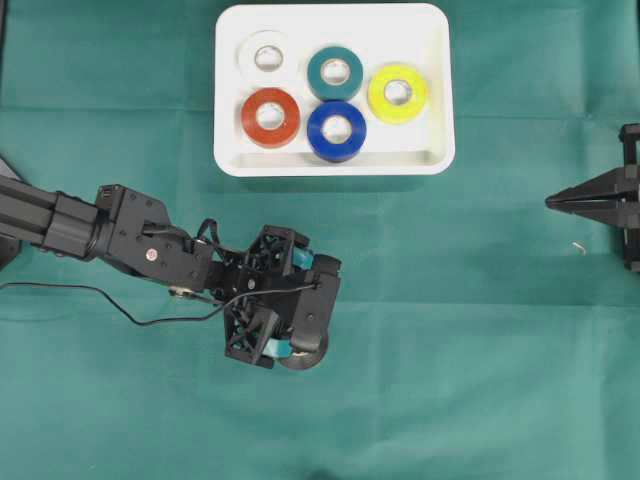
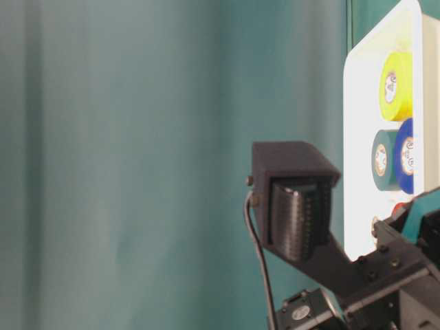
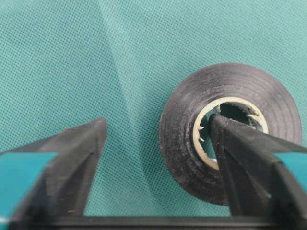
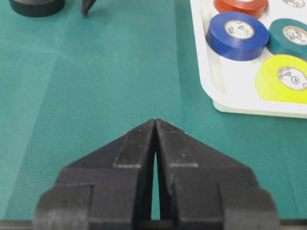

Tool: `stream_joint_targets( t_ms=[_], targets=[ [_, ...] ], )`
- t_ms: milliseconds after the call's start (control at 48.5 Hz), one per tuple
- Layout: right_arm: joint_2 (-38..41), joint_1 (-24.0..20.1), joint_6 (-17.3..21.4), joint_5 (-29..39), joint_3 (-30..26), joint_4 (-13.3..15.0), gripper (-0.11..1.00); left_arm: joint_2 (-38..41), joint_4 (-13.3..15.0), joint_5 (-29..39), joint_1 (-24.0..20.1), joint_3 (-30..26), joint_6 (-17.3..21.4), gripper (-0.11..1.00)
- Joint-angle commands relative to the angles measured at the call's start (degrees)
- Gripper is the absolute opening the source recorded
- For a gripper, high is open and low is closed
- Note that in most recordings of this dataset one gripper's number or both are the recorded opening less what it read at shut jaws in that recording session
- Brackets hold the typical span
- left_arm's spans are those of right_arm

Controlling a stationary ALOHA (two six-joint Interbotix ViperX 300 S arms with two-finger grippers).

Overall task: Put the tape into the white case with the left arm.
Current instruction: 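Lower and close the left gripper on the black roll's edge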

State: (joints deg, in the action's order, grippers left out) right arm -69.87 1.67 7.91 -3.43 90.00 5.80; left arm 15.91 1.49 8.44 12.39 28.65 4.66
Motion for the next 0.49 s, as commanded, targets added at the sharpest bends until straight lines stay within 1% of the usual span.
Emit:
stream_joint_targets(
  t_ms=[0,124,165,330,474],
  targets=[
    [0.3,0.1,-0.1,-0.6,-0.7,0.0,-0.09,-1.1,0.0,0.0,0.1,-0.4,0.2,0.71],
    [0.3,0.1,-0.1,-0.6,-0.7,0.0,-0.09,-1.5,-0.1,0.0,0.1,-0.2,0.4,0.35],
    [0.3,0.1,-0.1,-0.7,-0.7,0.0,-0.09,-1.8,-0.1,0.0,0.1,-0.3,0.4,0.26],
    [0.4,0.1,-0.1,-0.6,-0.6,0.0,-0.09,-3.8,-0.1,0.1,0.1,-0.3,0.4,0.25],
    [0.3,0.1,0.0,-0.6,-0.7,0.1,-0.09,-7.6,-0.2,0.6,0.1,-0.5,0.5,0.25]
  ],
)
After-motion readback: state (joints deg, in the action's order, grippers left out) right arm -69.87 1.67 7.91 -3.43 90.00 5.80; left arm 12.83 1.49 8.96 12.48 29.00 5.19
